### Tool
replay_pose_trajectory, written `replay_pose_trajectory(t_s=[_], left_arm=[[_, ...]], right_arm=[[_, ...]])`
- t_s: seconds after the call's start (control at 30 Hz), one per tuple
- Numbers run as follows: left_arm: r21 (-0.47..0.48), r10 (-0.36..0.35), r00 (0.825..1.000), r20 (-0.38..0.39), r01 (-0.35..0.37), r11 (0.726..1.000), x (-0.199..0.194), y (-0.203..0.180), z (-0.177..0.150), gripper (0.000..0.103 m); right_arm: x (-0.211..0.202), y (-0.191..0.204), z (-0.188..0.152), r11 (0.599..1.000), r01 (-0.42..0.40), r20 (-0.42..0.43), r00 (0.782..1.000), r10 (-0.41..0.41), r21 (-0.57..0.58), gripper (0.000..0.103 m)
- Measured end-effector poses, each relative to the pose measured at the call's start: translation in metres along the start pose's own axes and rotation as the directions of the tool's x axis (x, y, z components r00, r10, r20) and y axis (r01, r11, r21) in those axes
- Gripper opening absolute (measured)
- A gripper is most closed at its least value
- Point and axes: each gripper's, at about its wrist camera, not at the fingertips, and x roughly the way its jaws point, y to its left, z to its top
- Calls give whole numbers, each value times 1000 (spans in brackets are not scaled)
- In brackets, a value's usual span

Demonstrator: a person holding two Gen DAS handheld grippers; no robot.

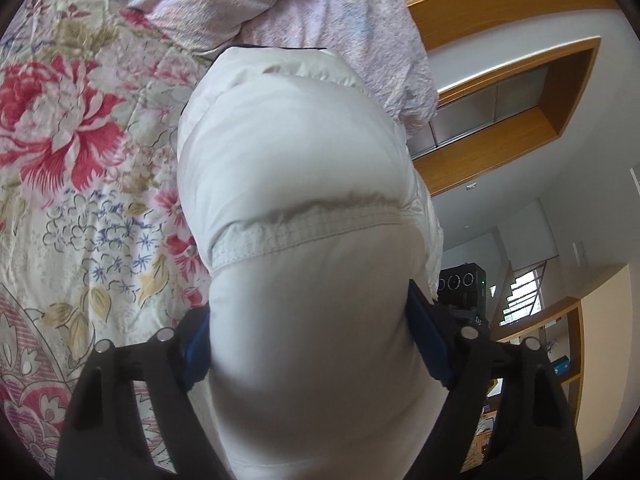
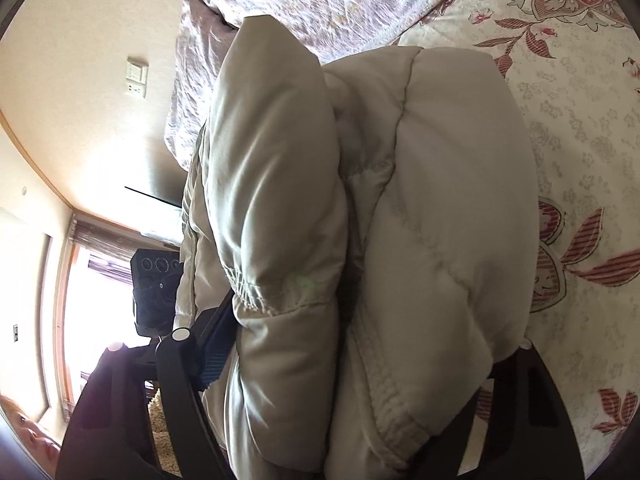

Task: Fold large clothes

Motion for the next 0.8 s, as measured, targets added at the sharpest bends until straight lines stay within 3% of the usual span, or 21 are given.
replay_pose_trajectory(t_s=[0.13,0.33,0.53,0.8], left_arm=[[24,-12,999,31,11,1000,-8,-3,10,78],[46,-4,990,142,-2,999,-45,1,42,78],[32,82,970,229,-92,995,-83,19,75,78],[-57,210,950,232,-202,978,-91,79,104,78]], right_arm=[[5,8,8,1000,-4,12,1000,4,-13,72],[33,46,48,996,-20,-4,1000,19,-87,71],[89,74,90,991,-22,-59,998,15,-130,70],[158,67,120,992,47,-104,993,-59,-115,67]])
